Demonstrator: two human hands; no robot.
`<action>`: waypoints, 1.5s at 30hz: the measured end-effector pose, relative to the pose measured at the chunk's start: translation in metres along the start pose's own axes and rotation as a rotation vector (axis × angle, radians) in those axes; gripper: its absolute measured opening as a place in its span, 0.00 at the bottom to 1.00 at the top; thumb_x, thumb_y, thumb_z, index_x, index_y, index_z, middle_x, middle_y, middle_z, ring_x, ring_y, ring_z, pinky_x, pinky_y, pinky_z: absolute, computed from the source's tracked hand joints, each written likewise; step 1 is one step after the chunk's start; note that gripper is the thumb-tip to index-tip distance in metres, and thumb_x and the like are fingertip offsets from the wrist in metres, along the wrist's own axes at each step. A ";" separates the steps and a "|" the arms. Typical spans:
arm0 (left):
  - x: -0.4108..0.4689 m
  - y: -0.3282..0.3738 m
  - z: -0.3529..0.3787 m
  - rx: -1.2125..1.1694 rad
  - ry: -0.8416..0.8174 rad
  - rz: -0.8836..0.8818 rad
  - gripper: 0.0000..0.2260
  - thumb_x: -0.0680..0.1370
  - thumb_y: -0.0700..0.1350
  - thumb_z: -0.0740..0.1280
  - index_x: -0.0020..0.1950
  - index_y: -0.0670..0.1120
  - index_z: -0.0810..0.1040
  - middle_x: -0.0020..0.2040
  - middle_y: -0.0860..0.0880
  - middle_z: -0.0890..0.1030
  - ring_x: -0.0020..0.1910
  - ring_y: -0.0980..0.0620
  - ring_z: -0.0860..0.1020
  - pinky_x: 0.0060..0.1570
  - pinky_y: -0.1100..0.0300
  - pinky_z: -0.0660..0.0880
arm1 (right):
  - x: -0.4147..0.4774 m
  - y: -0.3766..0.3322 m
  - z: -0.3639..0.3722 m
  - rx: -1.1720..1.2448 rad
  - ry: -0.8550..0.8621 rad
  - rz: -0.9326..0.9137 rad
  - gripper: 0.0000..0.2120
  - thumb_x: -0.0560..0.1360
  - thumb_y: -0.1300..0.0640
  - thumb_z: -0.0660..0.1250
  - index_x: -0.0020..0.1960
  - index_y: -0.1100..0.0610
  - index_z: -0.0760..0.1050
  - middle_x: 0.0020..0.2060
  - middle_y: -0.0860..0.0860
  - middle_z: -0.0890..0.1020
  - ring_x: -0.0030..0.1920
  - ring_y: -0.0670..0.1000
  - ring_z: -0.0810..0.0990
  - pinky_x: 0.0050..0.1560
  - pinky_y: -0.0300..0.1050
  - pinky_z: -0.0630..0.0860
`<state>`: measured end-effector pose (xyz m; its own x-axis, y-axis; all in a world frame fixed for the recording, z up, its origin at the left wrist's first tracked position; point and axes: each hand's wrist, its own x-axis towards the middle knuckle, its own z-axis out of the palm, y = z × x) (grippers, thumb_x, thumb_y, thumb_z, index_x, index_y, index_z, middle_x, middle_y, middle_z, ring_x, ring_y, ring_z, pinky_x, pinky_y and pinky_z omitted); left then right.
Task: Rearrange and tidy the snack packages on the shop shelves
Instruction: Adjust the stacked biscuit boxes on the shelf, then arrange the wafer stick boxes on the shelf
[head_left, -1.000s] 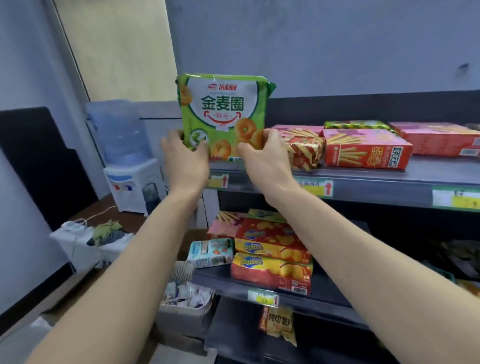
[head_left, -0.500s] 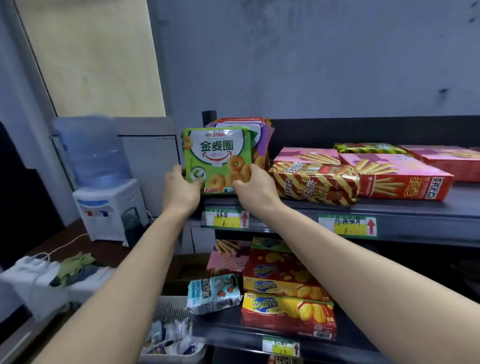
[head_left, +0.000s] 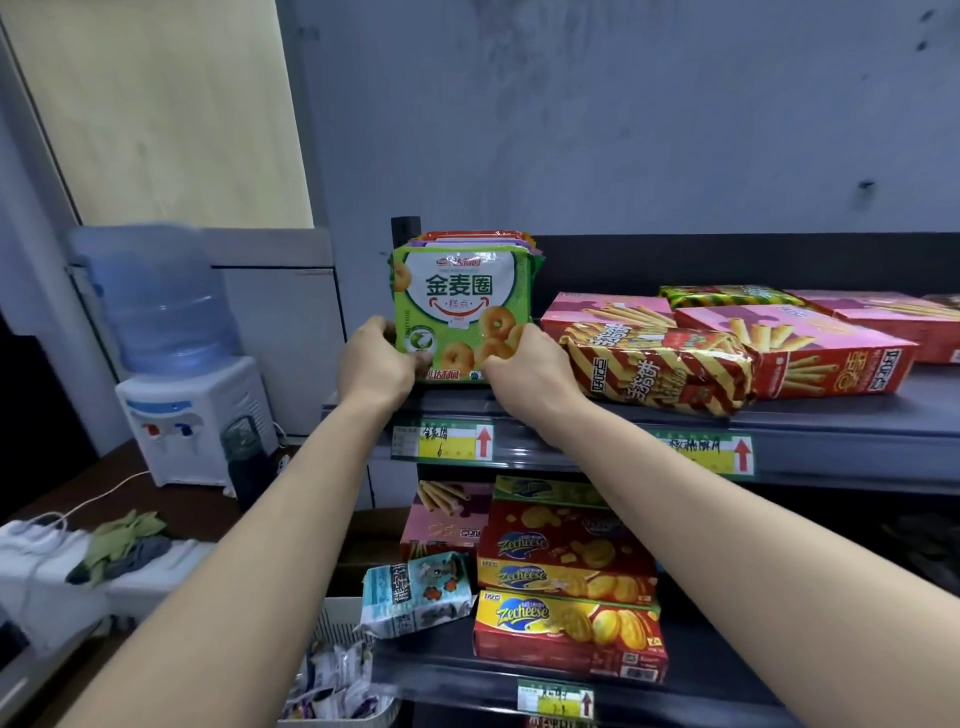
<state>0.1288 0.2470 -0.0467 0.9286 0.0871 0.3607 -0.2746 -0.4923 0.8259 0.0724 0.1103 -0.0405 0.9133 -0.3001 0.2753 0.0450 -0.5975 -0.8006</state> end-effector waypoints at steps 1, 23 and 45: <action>0.000 0.000 0.000 0.006 -0.003 0.002 0.11 0.72 0.43 0.73 0.49 0.44 0.74 0.48 0.45 0.81 0.48 0.43 0.80 0.49 0.45 0.78 | 0.000 0.000 0.000 0.004 0.003 0.000 0.18 0.76 0.57 0.62 0.64 0.61 0.67 0.60 0.56 0.73 0.54 0.54 0.74 0.44 0.42 0.67; -0.052 0.066 0.015 0.060 0.083 0.347 0.13 0.76 0.45 0.68 0.58 0.42 0.74 0.56 0.45 0.74 0.54 0.49 0.74 0.55 0.58 0.71 | -0.038 0.001 -0.040 0.133 0.187 -0.189 0.17 0.78 0.60 0.61 0.67 0.59 0.71 0.59 0.53 0.78 0.52 0.46 0.74 0.50 0.34 0.68; -0.033 0.136 0.103 0.160 -0.383 0.191 0.20 0.80 0.47 0.62 0.69 0.40 0.67 0.65 0.43 0.73 0.62 0.47 0.72 0.52 0.58 0.69 | -0.004 0.041 -0.157 -0.017 0.212 0.079 0.17 0.80 0.54 0.59 0.65 0.61 0.73 0.60 0.54 0.78 0.52 0.50 0.75 0.46 0.41 0.70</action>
<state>0.0865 0.0877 0.0084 0.8985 -0.3299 0.2896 -0.4363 -0.5985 0.6719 0.0073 -0.0296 0.0088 0.8079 -0.4952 0.3194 -0.0318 -0.5779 -0.8155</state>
